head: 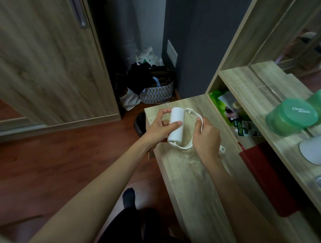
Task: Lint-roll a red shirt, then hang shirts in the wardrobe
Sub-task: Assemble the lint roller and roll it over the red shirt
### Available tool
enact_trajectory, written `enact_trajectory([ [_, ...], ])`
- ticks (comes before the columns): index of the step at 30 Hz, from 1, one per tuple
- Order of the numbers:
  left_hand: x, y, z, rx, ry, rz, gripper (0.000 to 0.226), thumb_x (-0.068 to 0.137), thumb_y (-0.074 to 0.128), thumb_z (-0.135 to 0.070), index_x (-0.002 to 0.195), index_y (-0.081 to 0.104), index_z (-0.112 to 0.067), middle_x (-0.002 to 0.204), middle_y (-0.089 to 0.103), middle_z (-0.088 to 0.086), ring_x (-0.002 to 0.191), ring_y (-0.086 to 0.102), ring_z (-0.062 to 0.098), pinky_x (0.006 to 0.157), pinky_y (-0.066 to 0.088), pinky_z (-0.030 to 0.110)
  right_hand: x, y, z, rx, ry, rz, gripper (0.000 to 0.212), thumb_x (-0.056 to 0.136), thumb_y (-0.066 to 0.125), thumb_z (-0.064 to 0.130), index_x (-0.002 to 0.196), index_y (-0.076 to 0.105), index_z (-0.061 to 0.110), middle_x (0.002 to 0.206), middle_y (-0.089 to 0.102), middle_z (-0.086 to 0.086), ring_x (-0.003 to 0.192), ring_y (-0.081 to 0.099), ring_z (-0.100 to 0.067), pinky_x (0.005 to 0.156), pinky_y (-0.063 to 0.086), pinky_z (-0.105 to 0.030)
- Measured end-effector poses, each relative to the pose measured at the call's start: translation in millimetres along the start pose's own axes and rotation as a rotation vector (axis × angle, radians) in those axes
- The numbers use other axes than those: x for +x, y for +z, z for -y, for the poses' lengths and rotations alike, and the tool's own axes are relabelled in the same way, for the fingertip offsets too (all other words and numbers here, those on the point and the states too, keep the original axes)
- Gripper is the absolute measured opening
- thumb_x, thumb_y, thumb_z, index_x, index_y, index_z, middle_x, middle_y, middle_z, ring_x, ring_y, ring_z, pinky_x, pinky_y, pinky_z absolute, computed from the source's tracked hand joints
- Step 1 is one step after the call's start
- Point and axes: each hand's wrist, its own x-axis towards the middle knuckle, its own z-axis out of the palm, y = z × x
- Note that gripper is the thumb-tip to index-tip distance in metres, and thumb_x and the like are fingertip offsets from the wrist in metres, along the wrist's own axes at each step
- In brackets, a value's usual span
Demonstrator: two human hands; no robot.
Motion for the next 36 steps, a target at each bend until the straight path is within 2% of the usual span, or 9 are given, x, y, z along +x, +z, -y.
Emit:
enact_trajectory([
  [6, 0.3, -2.0, -5.2, 0.083, 0.082, 0.018, 0.041, 0.089, 0.07, -0.021, 0.118, 0.045, -0.035, 0.107, 0.068, 0.02, 0.082, 0.068, 0.021, 0.066, 0.057, 0.033, 3.9, 11.0, 1.5, 0.04, 0.097, 0.026, 0.038, 0.099, 0.039, 0.028, 0.097, 0.068, 0.003, 0.084, 0.07, -0.017, 0.076, 0.063, -0.032, 0.068, 0.049, -0.039],
  [11, 2.2, -9.8, -7.5, 0.108, 0.081, 0.034, 0.043, 0.067, 0.076, -0.044, 0.101, 0.05, -0.051, 0.111, 0.068, 0.018, 0.086, 0.069, 0.023, 0.075, 0.058, 0.042, 5.7, 18.4, 4.4, 0.084, 0.16, 0.045, 0.039, 0.098, 0.039, 0.03, 0.094, 0.068, 0.004, 0.087, 0.07, -0.016, 0.077, 0.064, -0.032, 0.069, 0.05, -0.038],
  [17, 1.8, -13.9, -4.0, 0.143, 0.061, 0.081, 0.047, 0.074, 0.071, -0.036, 0.115, 0.048, -0.039, 0.109, 0.071, 0.013, 0.089, 0.07, 0.026, 0.082, 0.057, 0.049, 4.7, 23.8, 9.3, 0.093, 0.156, 0.086, 0.039, 0.098, 0.039, 0.028, 0.091, 0.068, 0.004, 0.088, 0.071, -0.014, 0.078, 0.064, -0.03, 0.07, 0.05, -0.039],
  [20, 2.6, -14.8, -3.0, 0.15, 0.07, 0.07, 0.05, 0.073, 0.073, -0.039, 0.117, 0.05, -0.039, 0.109, 0.071, 0.014, 0.09, 0.071, 0.026, 0.08, 0.058, 0.047, 4.1, 24.2, 8.2, 0.1, 0.145, 0.096, 0.038, 0.098, 0.038, 0.028, 0.092, 0.068, 0.005, 0.089, 0.071, -0.014, 0.078, 0.063, -0.03, 0.071, 0.05, -0.04],
  [23, 4.5, -16.3, -0.6, 0.146, 0.089, 0.04, 0.052, 0.071, 0.074, -0.042, 0.118, 0.054, -0.039, 0.102, 0.072, 0.013, 0.086, 0.071, 0.02, 0.072, 0.058, 0.036, 7.6, 18.8, 4.7, 0.075, 0.089, 0.151, 0.038, 0.099, 0.035, 0.03, 0.094, 0.064, 0.006, 0.087, 0.069, -0.014, 0.077, 0.063, -0.03, 0.07, 0.05, -0.041],
  [27, 6.6, -20.2, 2.7, 0.115, 0.123, 0.036, 0.042, 0.084, 0.075, -0.026, 0.12, 0.058, -0.038, 0.089, 0.072, 0.006, 0.079, 0.07, 0.012, 0.066, 0.052, 0.026, 8.1, 12.3, 1.6, 0.01, -0.007, 0.188, 0.037, 0.102, 0.029, 0.031, 0.098, 0.058, 0.008, 0.078, 0.066, -0.012, 0.07, 0.061, -0.029, 0.065, 0.05, -0.039],
  [31, 6.1, -20.1, 0.1, 0.121, 0.106, 0.08, 0.045, 0.089, 0.071, -0.018, 0.13, 0.057, -0.029, 0.074, 0.069, -0.008, 0.068, 0.066, 0.005, 0.058, 0.048, 0.017, 4.7, 15.4, 1.8, 0.013, 0.003, 0.208, 0.038, 0.102, 0.026, 0.033, 0.098, 0.056, 0.01, 0.073, 0.062, -0.011, 0.067, 0.059, -0.028, 0.062, 0.046, -0.038],
  [33, 6.3, -21.4, 0.6, 0.13, 0.101, 0.086, 0.045, 0.089, 0.071, -0.017, 0.13, 0.057, -0.03, 0.07, 0.069, -0.009, 0.066, 0.066, 0.003, 0.059, 0.048, 0.017, 4.1, 17.1, 1.1, 0.018, 0.005, 0.216, 0.037, 0.102, 0.026, 0.033, 0.098, 0.055, 0.01, 0.07, 0.06, -0.01, 0.065, 0.057, -0.027, 0.059, 0.042, -0.035],
  [36, 6.5, -24.4, 1.2, 0.139, 0.102, 0.083, 0.047, 0.088, 0.072, -0.02, 0.131, 0.057, -0.033, 0.078, 0.068, 0.0, 0.072, 0.067, 0.007, 0.065, 0.049, 0.021, 2.9, 18.2, 0.8, 0.021, -0.018, 0.205, 0.035, 0.103, 0.026, 0.031, 0.097, 0.054, 0.01, 0.065, 0.056, -0.007, 0.06, 0.054, -0.025, 0.058, 0.036, -0.032],
])
